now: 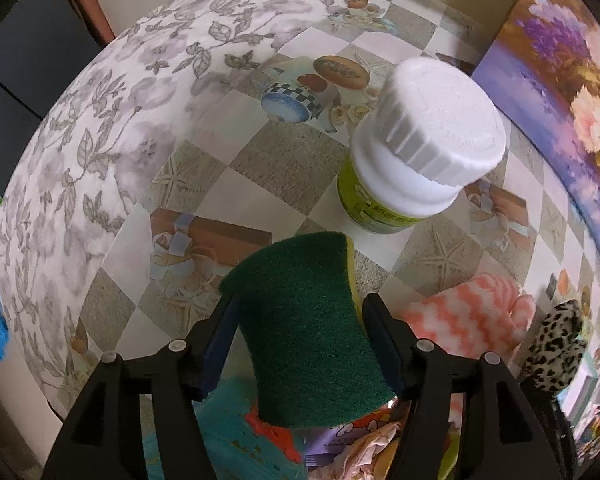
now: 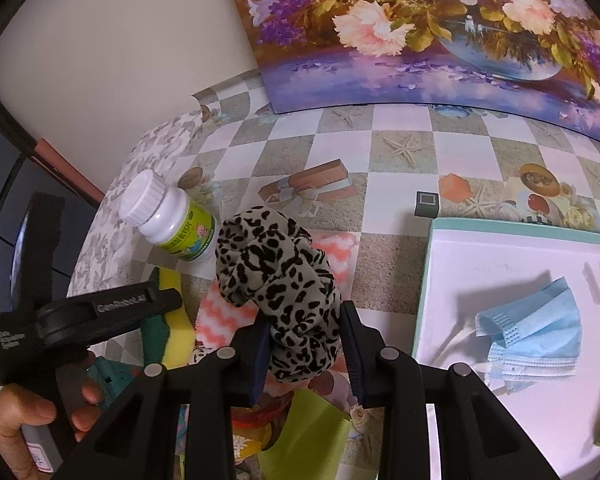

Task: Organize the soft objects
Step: 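Grasp the green sponge with the left tool while the right tool grasps the scrunchie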

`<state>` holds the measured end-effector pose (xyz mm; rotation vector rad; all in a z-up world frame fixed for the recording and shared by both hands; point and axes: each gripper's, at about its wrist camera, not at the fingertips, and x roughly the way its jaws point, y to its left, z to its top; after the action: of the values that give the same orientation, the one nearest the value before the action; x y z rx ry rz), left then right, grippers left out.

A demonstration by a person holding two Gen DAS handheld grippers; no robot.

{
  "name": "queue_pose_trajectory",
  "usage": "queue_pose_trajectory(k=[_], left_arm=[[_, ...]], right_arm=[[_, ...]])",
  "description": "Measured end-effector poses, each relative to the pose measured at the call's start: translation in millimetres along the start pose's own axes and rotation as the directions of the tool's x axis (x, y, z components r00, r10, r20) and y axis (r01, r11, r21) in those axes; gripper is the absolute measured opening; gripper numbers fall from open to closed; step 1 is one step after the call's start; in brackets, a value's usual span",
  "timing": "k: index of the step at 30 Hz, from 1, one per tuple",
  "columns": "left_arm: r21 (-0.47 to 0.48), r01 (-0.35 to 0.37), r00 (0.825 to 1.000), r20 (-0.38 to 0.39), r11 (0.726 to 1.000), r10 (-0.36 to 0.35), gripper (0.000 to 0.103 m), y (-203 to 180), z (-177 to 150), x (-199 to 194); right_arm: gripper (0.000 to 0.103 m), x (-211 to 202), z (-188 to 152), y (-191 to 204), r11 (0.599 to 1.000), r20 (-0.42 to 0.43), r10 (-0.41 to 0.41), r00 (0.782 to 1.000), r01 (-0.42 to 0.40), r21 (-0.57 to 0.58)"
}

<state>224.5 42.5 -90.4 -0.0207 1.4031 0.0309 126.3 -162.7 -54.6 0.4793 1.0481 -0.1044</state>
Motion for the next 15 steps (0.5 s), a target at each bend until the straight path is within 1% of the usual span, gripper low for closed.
queue_pose_trajectory(k=[2,4,8,13,15], left_arm=[[0.009,-0.021,1.000,-0.003,1.000,0.021,0.071,-4,-1,5],[0.006,-0.025,1.000,-0.013,1.000,0.025,0.073,-6,-3,12],[-0.018,0.015,0.998,-0.065,1.000,-0.016,0.073,-6,-2,25],[0.002,-0.009,0.999,-0.051,1.000,0.009,0.073,-11,-3,26],[0.005,-0.008,0.999,-0.047,1.000,0.008,0.070,-13,-3,26]], right_arm=[[0.034,-2,0,-2,1.000,0.001,0.005,1.000,-0.005,0.004],[0.034,-3,0,-4,1.000,0.003,0.007,1.000,-0.007,0.008],[0.034,-5,1,-7,1.000,0.007,0.018,1.000,-0.018,0.017],[0.034,-4,2,-8,1.000,0.000,0.022,1.000,-0.021,0.022],[0.034,-4,2,-8,1.000,-0.004,0.021,1.000,-0.021,0.021]])
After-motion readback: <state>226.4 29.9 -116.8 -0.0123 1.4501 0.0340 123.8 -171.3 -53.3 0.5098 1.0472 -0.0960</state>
